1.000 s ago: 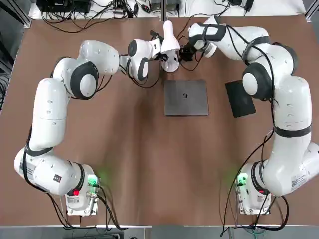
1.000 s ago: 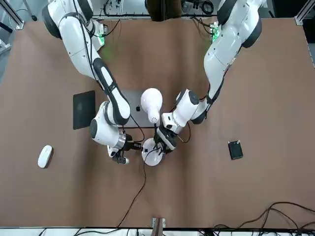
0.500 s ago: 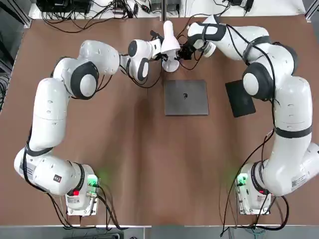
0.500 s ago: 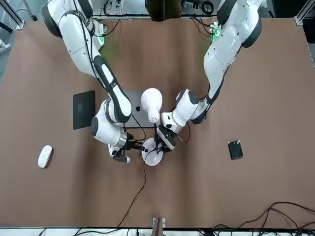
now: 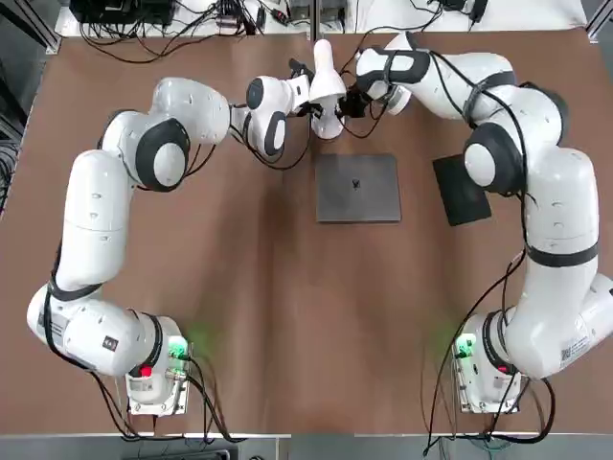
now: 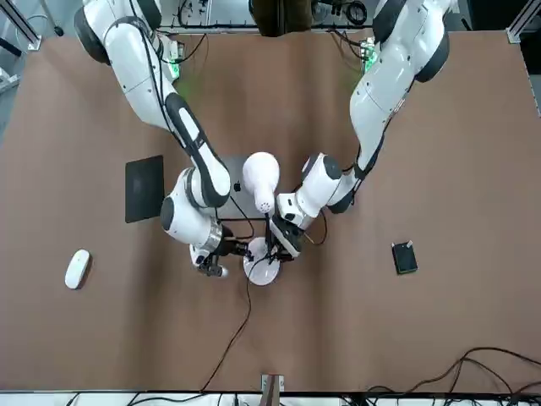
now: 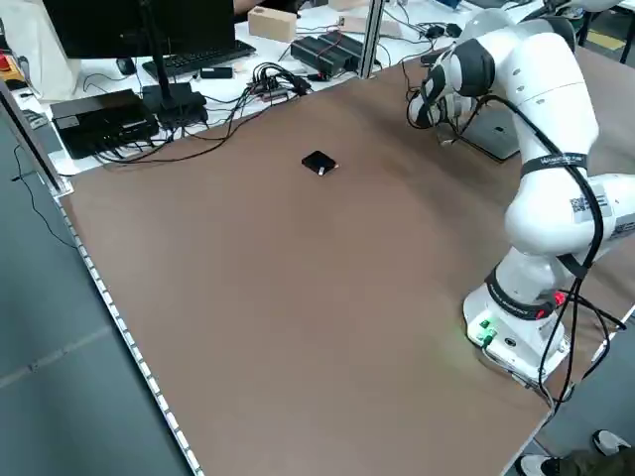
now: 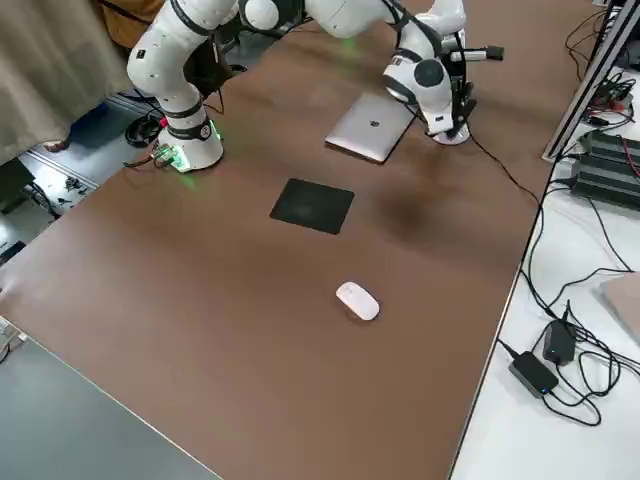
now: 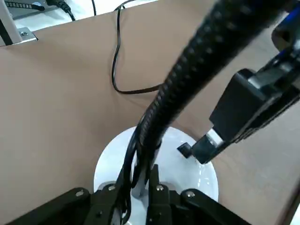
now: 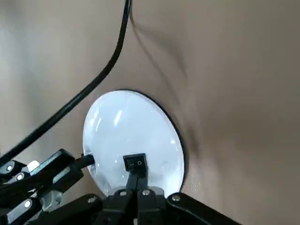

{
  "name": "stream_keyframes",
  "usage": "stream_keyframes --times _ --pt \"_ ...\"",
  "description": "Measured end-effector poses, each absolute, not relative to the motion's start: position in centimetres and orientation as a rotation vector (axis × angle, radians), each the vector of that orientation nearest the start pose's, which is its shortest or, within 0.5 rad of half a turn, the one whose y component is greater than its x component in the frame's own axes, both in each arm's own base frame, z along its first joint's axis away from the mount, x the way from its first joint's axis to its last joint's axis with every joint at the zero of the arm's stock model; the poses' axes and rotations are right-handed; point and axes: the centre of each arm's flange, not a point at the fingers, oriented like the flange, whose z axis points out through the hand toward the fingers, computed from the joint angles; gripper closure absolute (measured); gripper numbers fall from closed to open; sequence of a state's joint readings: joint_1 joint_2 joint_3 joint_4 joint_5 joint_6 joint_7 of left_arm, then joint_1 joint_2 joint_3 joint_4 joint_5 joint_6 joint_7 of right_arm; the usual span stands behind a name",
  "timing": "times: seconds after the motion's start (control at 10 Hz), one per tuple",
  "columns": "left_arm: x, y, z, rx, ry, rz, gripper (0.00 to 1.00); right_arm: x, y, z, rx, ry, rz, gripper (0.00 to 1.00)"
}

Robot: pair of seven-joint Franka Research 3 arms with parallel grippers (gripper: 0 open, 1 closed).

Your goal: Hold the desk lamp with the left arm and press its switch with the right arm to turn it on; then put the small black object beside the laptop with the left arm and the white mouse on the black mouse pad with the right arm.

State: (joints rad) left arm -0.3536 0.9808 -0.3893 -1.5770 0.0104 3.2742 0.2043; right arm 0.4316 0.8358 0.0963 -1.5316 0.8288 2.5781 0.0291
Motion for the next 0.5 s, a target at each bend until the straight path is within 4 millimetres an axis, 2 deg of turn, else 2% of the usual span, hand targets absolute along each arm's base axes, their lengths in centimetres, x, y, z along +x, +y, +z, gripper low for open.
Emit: stream_keyframes --times 0.5 --pt "58.35 -44.45 17.56 -3.177 1.098 -1.201 0.78 63.42 34.34 17.68 -2.530 0.269 -0.023 0.99"
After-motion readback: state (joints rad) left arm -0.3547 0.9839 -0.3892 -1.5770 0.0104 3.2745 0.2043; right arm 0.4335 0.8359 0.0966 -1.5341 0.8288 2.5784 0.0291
